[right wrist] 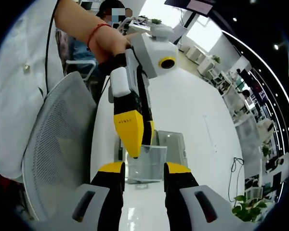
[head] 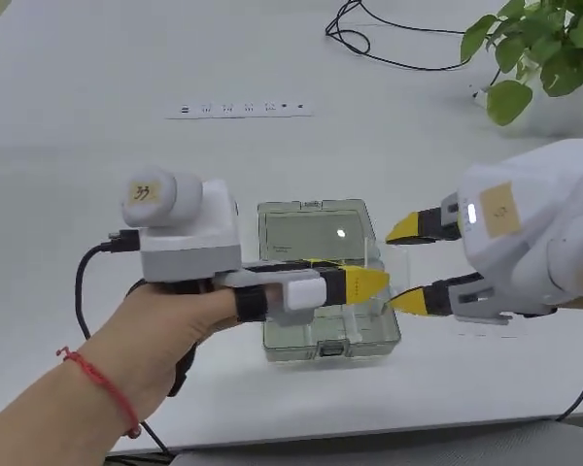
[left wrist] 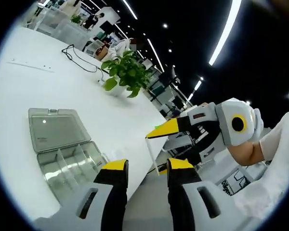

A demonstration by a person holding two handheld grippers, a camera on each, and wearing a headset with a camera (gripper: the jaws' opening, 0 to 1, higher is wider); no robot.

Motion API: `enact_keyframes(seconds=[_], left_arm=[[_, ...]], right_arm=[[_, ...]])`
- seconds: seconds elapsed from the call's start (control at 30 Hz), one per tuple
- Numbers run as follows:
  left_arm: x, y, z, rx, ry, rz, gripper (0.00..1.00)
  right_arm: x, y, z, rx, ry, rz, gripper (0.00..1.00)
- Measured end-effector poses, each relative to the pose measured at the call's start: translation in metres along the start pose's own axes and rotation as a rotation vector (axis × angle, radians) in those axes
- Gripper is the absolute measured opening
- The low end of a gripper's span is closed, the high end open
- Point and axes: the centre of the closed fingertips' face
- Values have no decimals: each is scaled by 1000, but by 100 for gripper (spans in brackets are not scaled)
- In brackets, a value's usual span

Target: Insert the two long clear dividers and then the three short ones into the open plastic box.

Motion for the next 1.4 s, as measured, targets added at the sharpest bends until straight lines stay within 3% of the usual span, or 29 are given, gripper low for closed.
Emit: enact_keyframes(seconds=[0.23,0.5,0.8,1.07,1.23,1.4], left_arm=[[7,-3,0,-4,29,36,11],[10,-4,2,-13,36,58,0],[11,-4,2,-5,68,64,0],[10,-3,1,7,43,56,0],[8,0,3,-9,-87,45,0],[17,5,11,-41,-286,79,0]], right_arm=[[-3,2,-4,-9,30,0,33],[-4,2,-5,-17,39,-3,33],[-5,3,-6,-16,53,-3,33],[-1,5,-10,-1,40,7,34],[6,13,-14,55,-36,-17,34],[7,23,-18,141,-166,-132,27]])
Point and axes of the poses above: the centre of the closed fingertips' face, and the gripper's own axes: y roughly backward along the fingers, x roughly to its right, z roughly out of its underside, and after that the axes turned 2 degrees about -x, right-handed
